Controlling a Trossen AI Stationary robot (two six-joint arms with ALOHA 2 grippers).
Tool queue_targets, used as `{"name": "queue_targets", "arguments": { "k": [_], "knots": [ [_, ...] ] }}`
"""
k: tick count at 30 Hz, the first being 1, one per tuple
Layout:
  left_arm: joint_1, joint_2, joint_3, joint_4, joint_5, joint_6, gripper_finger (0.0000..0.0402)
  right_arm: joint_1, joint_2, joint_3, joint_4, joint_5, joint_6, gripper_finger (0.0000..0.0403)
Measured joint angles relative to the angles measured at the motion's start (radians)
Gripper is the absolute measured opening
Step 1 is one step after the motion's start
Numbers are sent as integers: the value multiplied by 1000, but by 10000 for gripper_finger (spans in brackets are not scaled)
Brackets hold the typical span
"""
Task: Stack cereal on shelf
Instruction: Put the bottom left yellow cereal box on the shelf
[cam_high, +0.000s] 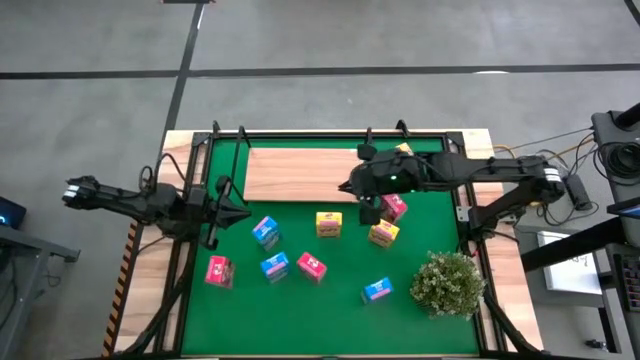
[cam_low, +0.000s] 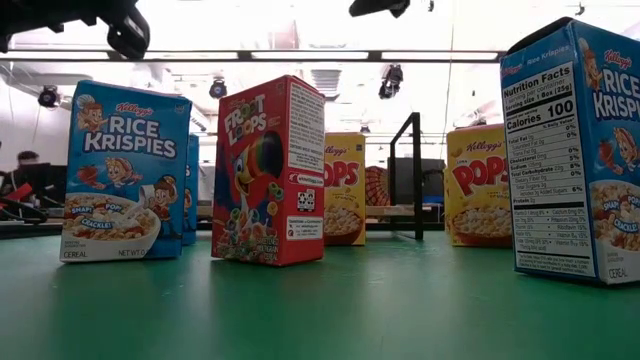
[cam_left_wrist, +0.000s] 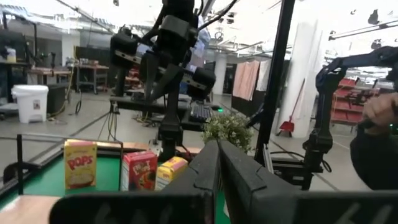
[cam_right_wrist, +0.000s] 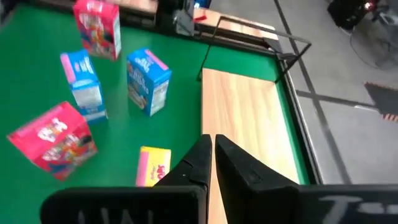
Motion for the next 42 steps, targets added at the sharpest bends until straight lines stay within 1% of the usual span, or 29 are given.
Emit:
{"name": "queue_targets", "arguments": {
  "k": [6, 12, 16, 19, 22, 28, 32, 35, 38, 40, 42],
  "knots": [
    [0, 71, -4, 34, 0, -45, 0, 0, 100, 25, 25, -2, -75, 13],
    [0, 159, -7, 74, 0, -79, 0, 0, 196, 21, 81, -60, -101, 13],
    [0, 181, 0, 79, 0, -77, 0, 0, 234, 21, 143, -60, -93, 13],
    [0, 176, 15, 72, -1, -60, 0, 0, 256, 24, 152, -60, -98, 13],
    [0, 162, 35, 38, -1, -18, 0, 0, 275, 33, 155, -59, -88, 13],
    [0, 131, 103, -111, -2, 78, 0, 2, 315, 46, 183, -60, 15, 13],
    [0, 127, 131, -170, -2, 90, 0, 2, 337, 68, 180, -43, 79, 13],
    [0, 128, 131, -177, -2, 92, 0, 2, 340, 90, 163, -33, 120, 14],
    [0, 129, 127, -176, -2, 120, 0, 3, 338, 116, 129, -33, 147, 32],
    [0, 123, 128, -182, -2, 141, 0, 3, 337, 139, 70, -33, 167, 55],
    [0, 122, 137, -177, -2, 159, 0, 5, 337, 164, -8, -33, 181, 87]
  ]
}}
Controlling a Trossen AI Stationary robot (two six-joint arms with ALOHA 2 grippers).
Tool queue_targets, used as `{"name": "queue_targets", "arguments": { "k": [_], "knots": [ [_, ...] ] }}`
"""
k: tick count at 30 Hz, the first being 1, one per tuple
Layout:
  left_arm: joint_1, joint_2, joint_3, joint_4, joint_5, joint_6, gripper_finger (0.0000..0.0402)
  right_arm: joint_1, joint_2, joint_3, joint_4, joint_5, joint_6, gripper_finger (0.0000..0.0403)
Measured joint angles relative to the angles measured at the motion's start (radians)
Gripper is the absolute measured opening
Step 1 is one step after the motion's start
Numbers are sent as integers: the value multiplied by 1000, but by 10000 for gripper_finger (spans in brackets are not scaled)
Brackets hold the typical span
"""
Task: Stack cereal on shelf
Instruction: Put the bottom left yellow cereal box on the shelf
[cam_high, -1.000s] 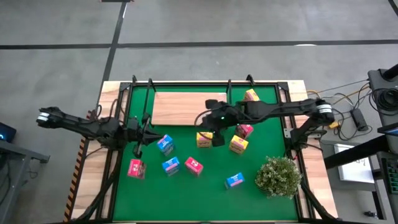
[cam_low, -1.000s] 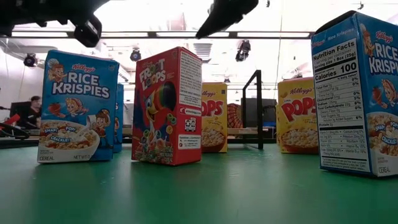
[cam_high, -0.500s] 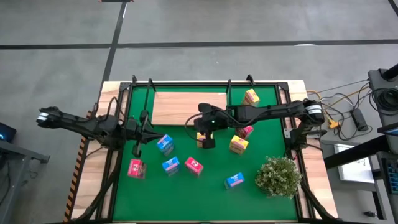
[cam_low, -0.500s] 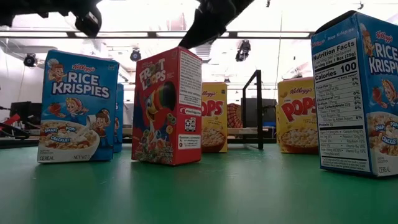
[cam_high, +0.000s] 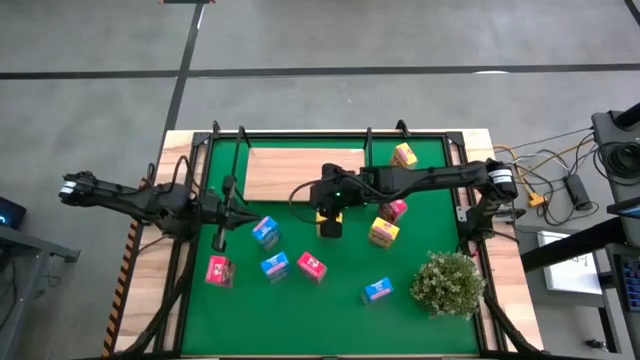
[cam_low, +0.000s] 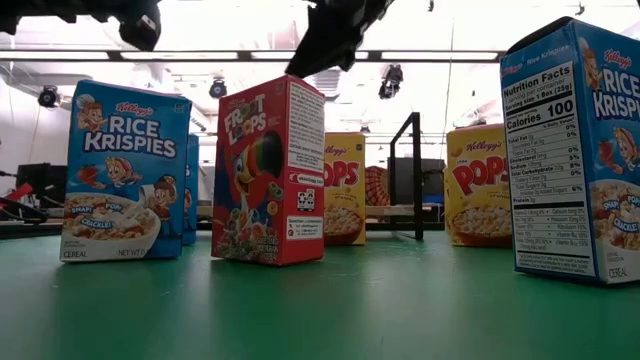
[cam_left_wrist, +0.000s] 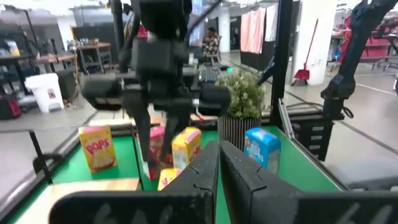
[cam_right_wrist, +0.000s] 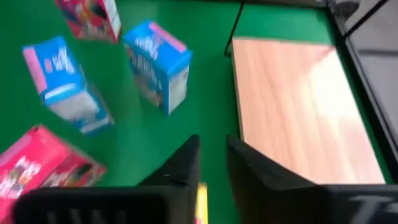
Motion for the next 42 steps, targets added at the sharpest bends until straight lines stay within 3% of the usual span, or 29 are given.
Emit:
{"name": "queue_targets", "arguments": {
  "k": [9, 19, 29, 42],
  "knots": [
    [0, 0, 26, -1, 0, 38, 0, 24, 1, -1, -217, 0, 53, 228],
    [0, -1, 26, 1, 0, 52, 0, 24, 10, -71, -156, -1, 56, 288],
    [0, 7, 26, 2, 0, 35, 0, 24, 87, -83, -150, -27, 14, 284],
    [0, 8, 26, 1, 0, 19, 0, 23, 87, -75, -158, -27, 15, 172]
  ]
}}
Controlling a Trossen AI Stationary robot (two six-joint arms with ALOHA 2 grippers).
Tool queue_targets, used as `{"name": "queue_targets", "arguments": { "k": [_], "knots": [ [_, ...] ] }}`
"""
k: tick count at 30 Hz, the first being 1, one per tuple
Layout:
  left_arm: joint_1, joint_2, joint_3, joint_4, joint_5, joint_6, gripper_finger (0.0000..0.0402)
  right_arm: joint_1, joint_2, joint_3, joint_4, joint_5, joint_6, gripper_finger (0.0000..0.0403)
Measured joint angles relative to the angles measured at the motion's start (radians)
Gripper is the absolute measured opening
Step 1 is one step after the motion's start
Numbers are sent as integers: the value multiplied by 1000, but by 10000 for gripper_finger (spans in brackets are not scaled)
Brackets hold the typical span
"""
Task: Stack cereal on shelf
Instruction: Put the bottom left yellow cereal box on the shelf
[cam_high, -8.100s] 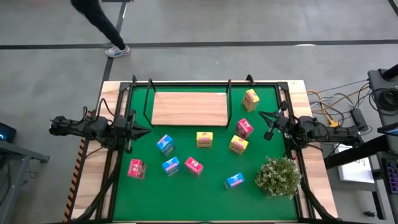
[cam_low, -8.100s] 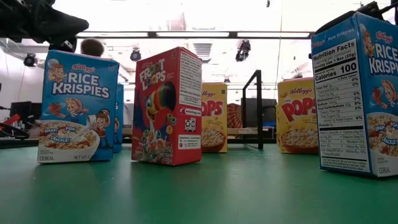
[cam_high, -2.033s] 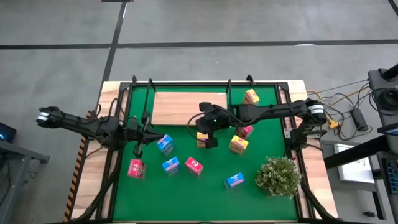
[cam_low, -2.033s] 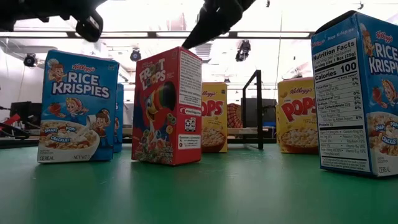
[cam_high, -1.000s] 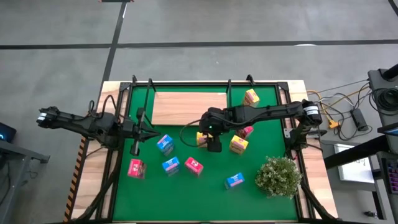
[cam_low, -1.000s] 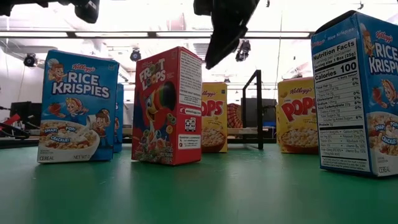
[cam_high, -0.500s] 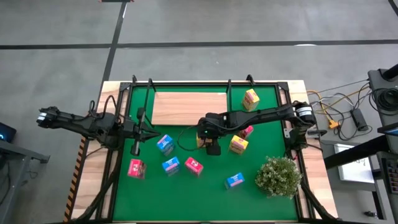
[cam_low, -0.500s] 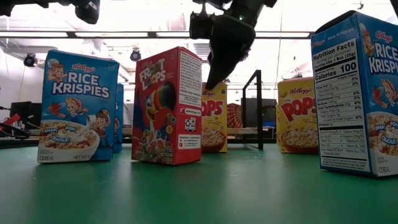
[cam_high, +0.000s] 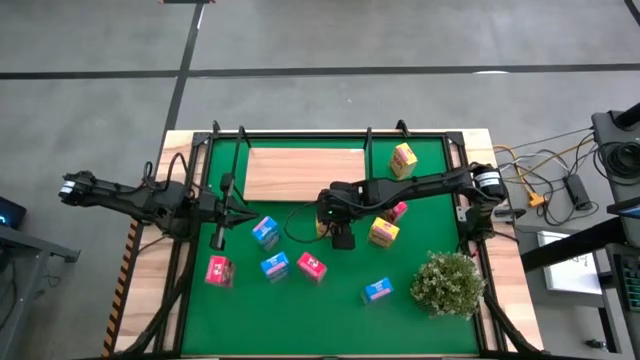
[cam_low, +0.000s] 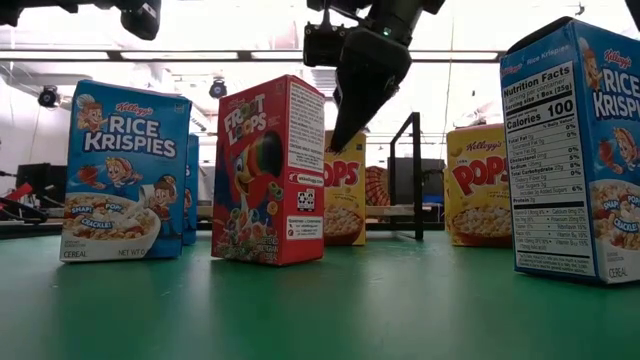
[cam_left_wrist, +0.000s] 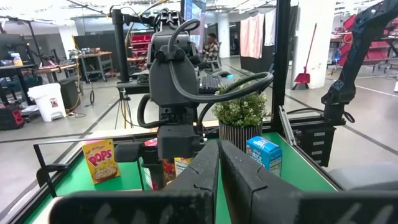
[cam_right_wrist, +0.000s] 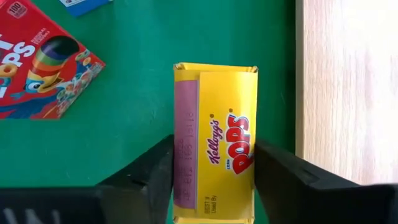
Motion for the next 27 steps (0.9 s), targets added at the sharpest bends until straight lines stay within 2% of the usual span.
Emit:
{"name": "queue_targets", "arguments": {
  "k": [6, 11, 18, 22, 27],
  "knots": [
    [0, 0, 0, 0, 0, -6, 0, 0, -1, 0, 0, 0, 0, 132],
    [0, 0, 0, 0, 0, -14, 0, 0, -23, 10, -22, 0, 0, 122],
    [0, 1, 0, 0, 0, -15, 0, -12, -52, 179, -140, 0, -28, 121],
    [0, 10, 0, 1, 0, -19, 0, -70, -52, 262, -156, 6, -158, 121],
    [0, 29, -1, 26, 0, -51, 0, -226, -53, 320, -123, 1, -263, 121]
  ]
}}
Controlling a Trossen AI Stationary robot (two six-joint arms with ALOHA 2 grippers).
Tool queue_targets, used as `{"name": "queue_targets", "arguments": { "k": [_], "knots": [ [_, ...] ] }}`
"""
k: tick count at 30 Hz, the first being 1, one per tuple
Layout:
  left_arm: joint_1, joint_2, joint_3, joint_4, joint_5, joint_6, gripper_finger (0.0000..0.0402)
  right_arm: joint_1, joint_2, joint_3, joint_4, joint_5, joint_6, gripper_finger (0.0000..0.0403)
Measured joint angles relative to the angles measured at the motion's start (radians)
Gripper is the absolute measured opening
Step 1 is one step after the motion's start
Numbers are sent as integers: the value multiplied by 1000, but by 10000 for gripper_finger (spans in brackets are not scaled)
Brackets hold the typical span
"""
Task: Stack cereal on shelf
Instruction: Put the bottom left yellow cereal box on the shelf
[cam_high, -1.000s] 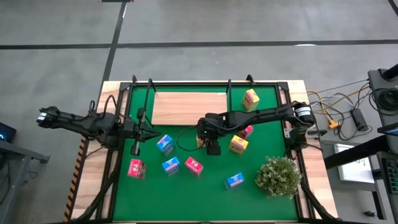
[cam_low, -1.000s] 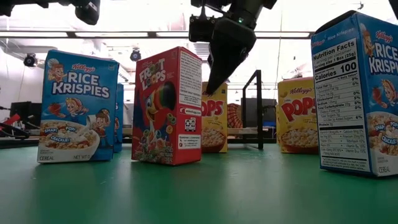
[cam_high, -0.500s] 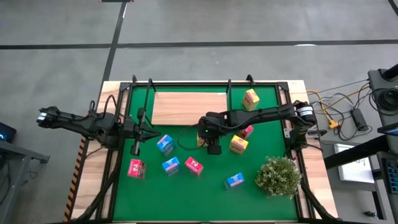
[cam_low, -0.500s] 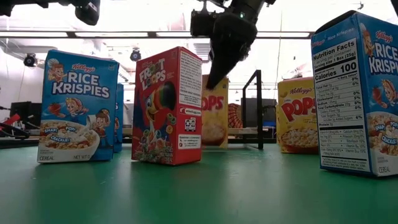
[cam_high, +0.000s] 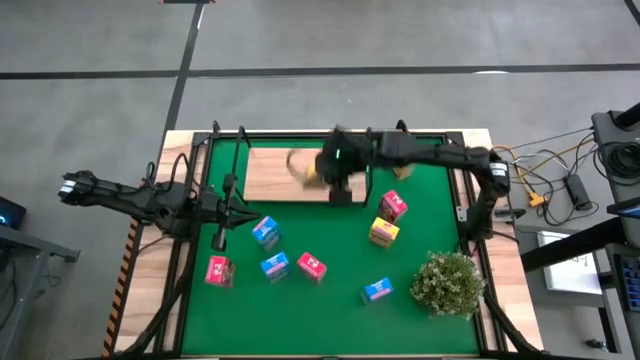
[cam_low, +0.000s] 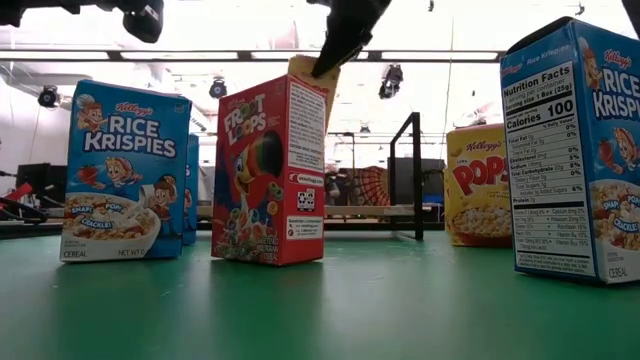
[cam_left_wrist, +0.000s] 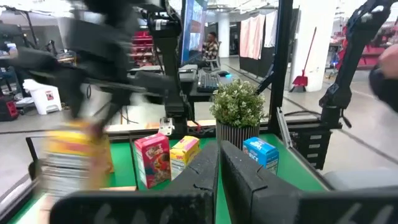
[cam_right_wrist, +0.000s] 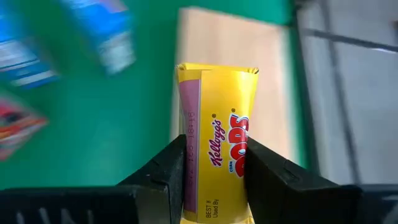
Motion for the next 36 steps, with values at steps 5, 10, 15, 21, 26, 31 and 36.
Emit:
{"name": "queue_targets", "arguments": {
  "k": [5, 10, 15, 21, 26, 31, 36],
  "knots": [
    [0, 14, 0, 24, 0, -61, 0, -179, 1, -19, 23, -131, -8, 121],
    [0, 45, 0, 49, 0, -72, 0, -288, 1, -89, 44, -310, 23, 127],
    [0, 79, 0, 77, 0, -80, 0, -307, 1, -135, 41, -314, 19, 149],
    [0, 114, 0, 91, 0, -95, 0, -287, 1, -161, 48, -314, 2, 162],
    [0, 136, 0, 108, 0, -102, 0, -274, 1, -165, 47, -311, 14, 167],
    [0, 146, 0, 111, 0, -107, 0, -264, 1, -165, 56, -309, 10, 162],
    [0, 145, 0, 115, 0, -127, 0, -259, 1, -165, 58, -307, 20, 162]
  ]
}}
